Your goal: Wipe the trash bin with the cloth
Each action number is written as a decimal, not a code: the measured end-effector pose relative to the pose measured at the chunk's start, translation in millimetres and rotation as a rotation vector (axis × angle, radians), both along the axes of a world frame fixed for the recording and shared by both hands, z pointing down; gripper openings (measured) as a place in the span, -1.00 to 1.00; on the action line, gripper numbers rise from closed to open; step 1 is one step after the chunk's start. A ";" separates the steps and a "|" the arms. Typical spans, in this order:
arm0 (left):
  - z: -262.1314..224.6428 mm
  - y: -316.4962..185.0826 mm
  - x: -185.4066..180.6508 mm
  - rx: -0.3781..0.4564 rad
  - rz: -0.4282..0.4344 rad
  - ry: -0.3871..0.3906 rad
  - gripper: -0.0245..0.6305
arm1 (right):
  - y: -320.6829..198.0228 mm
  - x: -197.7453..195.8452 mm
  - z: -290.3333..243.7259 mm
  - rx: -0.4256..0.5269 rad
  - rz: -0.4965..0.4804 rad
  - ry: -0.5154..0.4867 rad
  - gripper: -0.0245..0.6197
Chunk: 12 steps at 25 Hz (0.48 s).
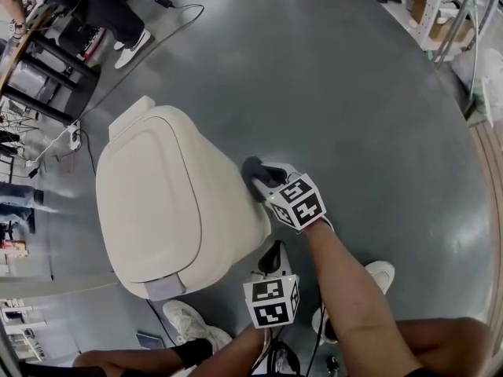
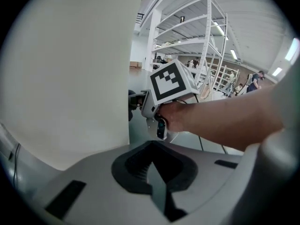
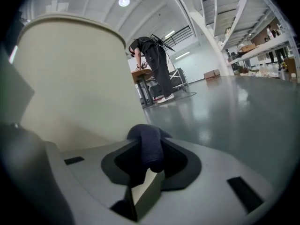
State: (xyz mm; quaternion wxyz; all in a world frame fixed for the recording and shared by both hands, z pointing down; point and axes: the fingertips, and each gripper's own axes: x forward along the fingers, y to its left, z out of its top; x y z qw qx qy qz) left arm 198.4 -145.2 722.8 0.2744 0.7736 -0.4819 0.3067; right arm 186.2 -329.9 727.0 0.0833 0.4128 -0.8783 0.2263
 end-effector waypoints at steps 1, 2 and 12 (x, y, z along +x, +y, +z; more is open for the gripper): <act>1.3 -0.5 -2.1 -0.001 0.000 -0.003 -0.93 | -0.7 -0.3 7.4 -0.018 0.014 0.000 -0.62; 2.2 -0.9 -4.1 0.000 0.000 -0.008 -0.93 | -1.2 -0.5 13.6 -0.034 0.026 -0.001 -0.62; -4.9 0.6 -0.1 0.020 0.008 0.003 -0.93 | 2.7 6.7 18.3 -0.089 0.046 -0.029 -0.62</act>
